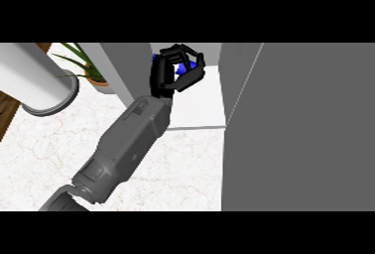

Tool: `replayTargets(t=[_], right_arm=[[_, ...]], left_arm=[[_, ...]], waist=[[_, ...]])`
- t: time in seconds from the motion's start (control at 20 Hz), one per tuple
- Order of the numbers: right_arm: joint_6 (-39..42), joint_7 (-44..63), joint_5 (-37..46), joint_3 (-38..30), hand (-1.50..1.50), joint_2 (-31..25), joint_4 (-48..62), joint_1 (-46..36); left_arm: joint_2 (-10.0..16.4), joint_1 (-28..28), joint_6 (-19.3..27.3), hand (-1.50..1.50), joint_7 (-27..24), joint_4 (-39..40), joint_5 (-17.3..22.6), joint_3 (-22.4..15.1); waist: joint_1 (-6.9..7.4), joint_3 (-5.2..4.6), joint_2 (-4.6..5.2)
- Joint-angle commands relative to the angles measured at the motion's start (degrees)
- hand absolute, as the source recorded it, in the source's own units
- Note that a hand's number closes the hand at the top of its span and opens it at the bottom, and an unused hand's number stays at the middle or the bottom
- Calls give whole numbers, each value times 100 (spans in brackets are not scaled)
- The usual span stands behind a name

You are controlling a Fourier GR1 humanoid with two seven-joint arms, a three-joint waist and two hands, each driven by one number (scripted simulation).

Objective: Pick up the bottled water, place it into the cabinet and close the cabinet

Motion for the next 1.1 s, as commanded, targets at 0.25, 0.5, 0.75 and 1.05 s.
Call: replayTargets(t=[0.25, 0.5, 0.75, 1.05], right_arm=[[-225, 323, 317, 435, -150, 57, -770, 287], [-446, 492, 329, 476, -150, 23, -1031, 436], [-605, 318, 598, 660, -150, -32, -1096, 642], [-435, 239, 759, 699, -150, -452, -957, 575]], left_arm=[[-3, 1625, -870, -150, 309, -1872, 913, -1375], [-3, 2765, -1060, -150, 412, -2898, 716, -1961], [554, 3839, -329, -150, 614, -4456, 597, -2217], [1433, 5615, -355, -150, 121, -5817, 451, -2557]], waist=[[94, -6, -77], [304, -4, -82], [412, -5, -135], [491, -6, -110]])
